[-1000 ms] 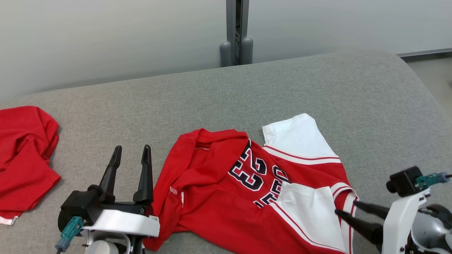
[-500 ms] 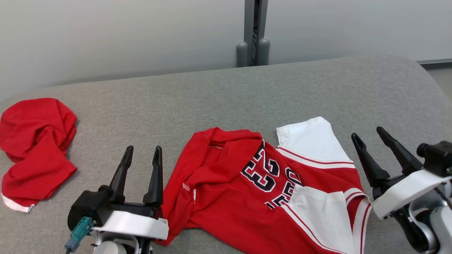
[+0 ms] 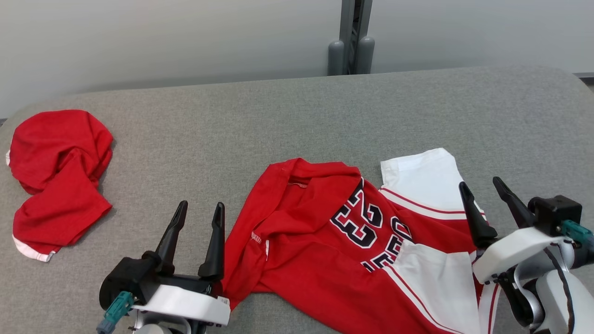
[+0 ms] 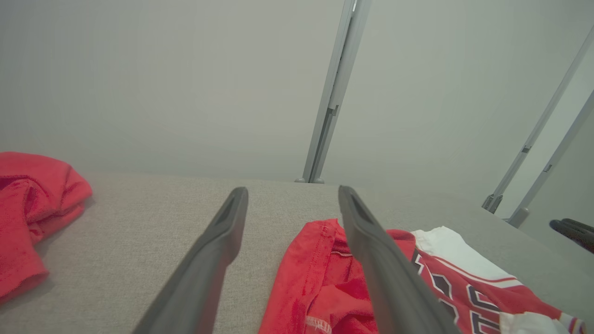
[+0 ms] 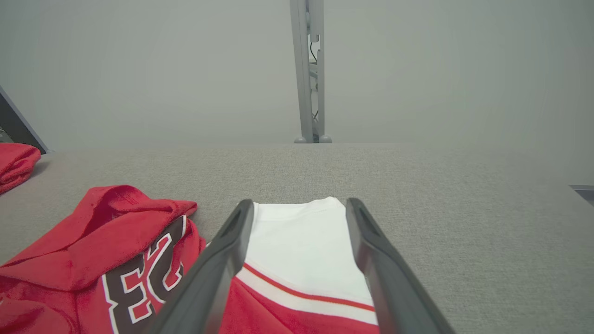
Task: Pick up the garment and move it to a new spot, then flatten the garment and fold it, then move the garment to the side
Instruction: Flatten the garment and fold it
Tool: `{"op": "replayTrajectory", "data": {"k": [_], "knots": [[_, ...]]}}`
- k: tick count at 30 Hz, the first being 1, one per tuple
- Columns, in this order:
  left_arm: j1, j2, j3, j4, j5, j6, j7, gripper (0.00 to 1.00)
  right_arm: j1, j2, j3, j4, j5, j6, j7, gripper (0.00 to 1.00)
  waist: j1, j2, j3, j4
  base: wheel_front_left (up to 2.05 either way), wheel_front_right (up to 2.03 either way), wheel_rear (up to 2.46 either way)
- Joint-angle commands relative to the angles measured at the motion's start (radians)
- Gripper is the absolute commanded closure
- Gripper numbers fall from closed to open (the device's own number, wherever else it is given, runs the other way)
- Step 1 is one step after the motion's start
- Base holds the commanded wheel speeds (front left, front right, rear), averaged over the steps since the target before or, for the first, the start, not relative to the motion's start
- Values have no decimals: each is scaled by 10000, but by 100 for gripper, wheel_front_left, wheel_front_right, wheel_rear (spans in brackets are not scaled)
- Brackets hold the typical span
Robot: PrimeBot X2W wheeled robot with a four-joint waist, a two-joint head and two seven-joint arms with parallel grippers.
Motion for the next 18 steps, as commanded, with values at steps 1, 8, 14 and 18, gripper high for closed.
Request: {"op": "replayTrajectory", "data": {"k": [1,8,14,18], "knots": [[-213,34,-7,-6,93,-51,-38,0,-233,-83,-28,177,-129,-3,135,0,0,0,159,129,0,0,0],[-730,36,-103,90,134,-236,-39,0,-2047,-413,6,1834,341,-3,1322,0,0,0,967,794,0,0,0],[-1051,34,-290,154,-10,-336,-39,0,-3292,-873,-162,3395,539,-3,1752,0,0,0,1493,1334,0,0,0],[-1206,36,-395,145,-83,-317,-38,0,-3897,-1134,-239,4319,410,-3,1868,0,0,0,1755,1629,0,0,0]]}}
